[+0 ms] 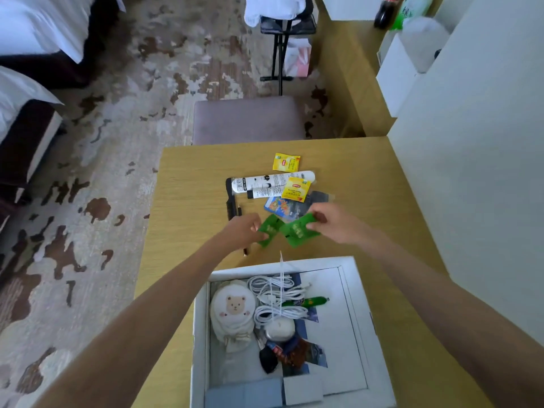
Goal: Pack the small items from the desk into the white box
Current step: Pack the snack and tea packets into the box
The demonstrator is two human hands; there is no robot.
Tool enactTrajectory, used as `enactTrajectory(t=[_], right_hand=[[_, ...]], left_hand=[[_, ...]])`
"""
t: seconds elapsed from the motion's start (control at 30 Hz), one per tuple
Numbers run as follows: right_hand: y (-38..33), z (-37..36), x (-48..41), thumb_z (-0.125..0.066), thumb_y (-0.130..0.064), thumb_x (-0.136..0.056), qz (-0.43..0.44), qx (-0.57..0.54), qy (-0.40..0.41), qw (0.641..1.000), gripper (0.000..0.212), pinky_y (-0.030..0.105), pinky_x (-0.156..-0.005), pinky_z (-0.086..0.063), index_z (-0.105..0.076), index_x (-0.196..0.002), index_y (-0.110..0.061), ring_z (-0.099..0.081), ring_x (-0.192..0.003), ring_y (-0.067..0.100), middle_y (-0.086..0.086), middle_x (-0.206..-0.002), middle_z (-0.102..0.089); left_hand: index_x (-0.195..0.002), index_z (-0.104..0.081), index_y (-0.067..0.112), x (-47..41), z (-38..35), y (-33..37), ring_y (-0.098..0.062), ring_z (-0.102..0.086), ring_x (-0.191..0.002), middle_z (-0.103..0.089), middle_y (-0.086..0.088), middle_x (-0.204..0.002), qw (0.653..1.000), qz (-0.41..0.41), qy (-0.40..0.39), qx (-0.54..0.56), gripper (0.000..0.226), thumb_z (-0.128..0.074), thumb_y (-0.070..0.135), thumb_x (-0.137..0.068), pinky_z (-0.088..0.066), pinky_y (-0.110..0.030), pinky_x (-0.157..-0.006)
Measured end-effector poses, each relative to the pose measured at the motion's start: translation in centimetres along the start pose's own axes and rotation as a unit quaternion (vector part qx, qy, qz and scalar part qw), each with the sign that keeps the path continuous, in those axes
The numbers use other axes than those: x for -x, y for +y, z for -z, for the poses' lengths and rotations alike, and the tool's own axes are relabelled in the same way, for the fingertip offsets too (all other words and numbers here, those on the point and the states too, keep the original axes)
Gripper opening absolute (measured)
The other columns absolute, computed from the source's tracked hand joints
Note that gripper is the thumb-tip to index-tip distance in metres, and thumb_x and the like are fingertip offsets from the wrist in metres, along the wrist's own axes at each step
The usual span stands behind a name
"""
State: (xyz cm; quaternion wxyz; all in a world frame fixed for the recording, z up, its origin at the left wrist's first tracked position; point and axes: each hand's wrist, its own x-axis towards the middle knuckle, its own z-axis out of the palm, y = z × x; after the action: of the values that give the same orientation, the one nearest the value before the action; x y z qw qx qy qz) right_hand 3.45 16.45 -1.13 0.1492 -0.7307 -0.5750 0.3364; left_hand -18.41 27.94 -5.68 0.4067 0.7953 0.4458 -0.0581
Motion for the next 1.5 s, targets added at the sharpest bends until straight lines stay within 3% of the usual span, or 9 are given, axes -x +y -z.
enactTrajectory(t=[0.17,0.3,0.63,0.87,0.97,1.07,1.3,1.37,1.5], right_hand=[[-1.9,2.2,5.4,-0.062,-0.001,-0.091,-0.010,-0.342,0.102,0.934,0.023,0.029,-0.066,-0.058,-0.055,-0.111,-0.011,-0.070,-0.073,0.019,0.005,-0.105,-0.069],[-3.6,2.6,9.3,-0.060,-0.006,-0.094,0.006,-0.442,0.071,0.894,0.012,0.026,-0.067,-0.060,-0.061,-0.106,-0.004,-0.073,-0.076,0.021,0.015,-0.098,-0.072],[-5.2,-0.4,14.4,-0.059,-0.039,-0.093,0.099,-0.104,0.177,0.974,0.039,0.025,-0.049,-0.037,-0.065,-0.070,-0.008,-0.057,-0.051,0.014,0.005,-0.063,-0.068],[-5.2,-0.6,16.8,-0.047,-0.056,-0.094,0.057,0.102,0.178,0.977,0.053,0.026,-0.043,-0.032,-0.057,-0.065,-0.012,-0.046,-0.046,0.015,0.002,-0.054,-0.054],[-5.7,-0.7,17.3,-0.041,-0.070,-0.087,0.029,0.184,0.203,0.961,0.057,0.032,-0.066,-0.054,-0.062,-0.109,-0.021,-0.065,-0.085,0.015,-0.003,-0.102,-0.066],[-6.2,-0.8,17.4,-0.051,-0.062,-0.088,0.064,0.091,0.159,0.981,0.065,0.028,-0.087,-0.043,-0.046,-0.139,-0.022,-0.053,-0.120,0.016,-0.005,-0.134,-0.053],[-4.9,-0.8,17.7,-0.071,-0.035,-0.085,0.051,0.080,-0.008,0.995,0.022,0.025,-0.053,-0.029,-0.054,-0.075,-0.026,-0.040,-0.058,0.007,-0.010,-0.067,-0.049],[-4.3,-1.0,17.8,-0.070,-0.036,-0.085,0.041,0.133,-0.035,0.990,0.021,0.027,-0.054,-0.031,-0.052,-0.077,-0.028,-0.046,-0.063,0.008,-0.010,-0.072,-0.052],[-3.6,-2.9,18.0,-0.067,-0.036,-0.087,0.041,0.273,-0.088,0.957,0.021,0.030,-0.062,-0.036,-0.057,-0.098,-0.021,-0.052,-0.084,0.018,0.002,-0.097,-0.059]], left_hand=[[-0.091,-0.055,0.009,5.5,1.4,3.5,-0.014,-0.055,-0.060,-0.057,-0.002,-0.075,0.954,-0.015,0.176,0.243,0.014,-0.068,0.011,-0.085,-0.046,-0.022,-0.051],[-0.091,-0.059,0.014,10.8,0.2,6.9,-0.011,-0.070,-0.064,-0.070,-0.006,-0.087,0.898,-0.019,0.163,0.408,0.012,-0.068,0.010,-0.085,-0.058,-0.025,-0.056],[-0.088,-0.065,0.012,18.3,-3.3,9.9,-0.011,-0.070,-0.071,-0.074,0.003,-0.076,0.885,-0.051,0.169,0.431,0.009,-0.069,0.019,-0.085,-0.056,-0.023,-0.060],[-0.067,-0.065,0.018,19.4,-3.6,9.7,-0.009,-0.056,-0.057,-0.060,0.009,-0.056,0.930,-0.097,0.161,0.316,0.021,-0.066,0.017,-0.088,-0.045,-0.023,-0.059],[-0.071,-0.064,0.012,19.5,-3.8,9.1,-0.003,-0.055,-0.052,-0.060,0.005,-0.059,0.945,-0.120,0.148,0.265,0.020,-0.064,0.019,-0.089,-0.046,-0.018,-0.058],[-0.075,-0.064,0.012,19.4,-4.5,8.2,0.001,-0.042,-0.044,-0.052,0.013,-0.049,0.961,-0.134,0.127,0.208,0.020,-0.062,0.024,-0.090,-0.036,-0.016,-0.049],[-0.092,-0.068,0.014,19.2,-6.1,7.9,-0.014,-0.061,-0.072,-0.069,0.000,-0.082,0.972,-0.218,0.075,0.043,0.015,-0.057,0.025,-0.092,-0.046,-0.028,-0.068],[-0.099,-0.068,0.015,19.0,-6.9,7.3,-0.023,-0.063,-0.084,-0.072,-0.004,-0.091,0.939,-0.291,0.103,-0.153,0.022,-0.049,0.024,-0.094,-0.046,-0.033,-0.075],[-0.099,-0.069,0.015,19.0,-8.4,6.0,-0.025,-0.060,-0.099,-0.072,-0.003,-0.098,0.749,-0.395,0.112,-0.520,0.020,-0.051,0.012,-0.089,-0.036,-0.040,-0.107]])
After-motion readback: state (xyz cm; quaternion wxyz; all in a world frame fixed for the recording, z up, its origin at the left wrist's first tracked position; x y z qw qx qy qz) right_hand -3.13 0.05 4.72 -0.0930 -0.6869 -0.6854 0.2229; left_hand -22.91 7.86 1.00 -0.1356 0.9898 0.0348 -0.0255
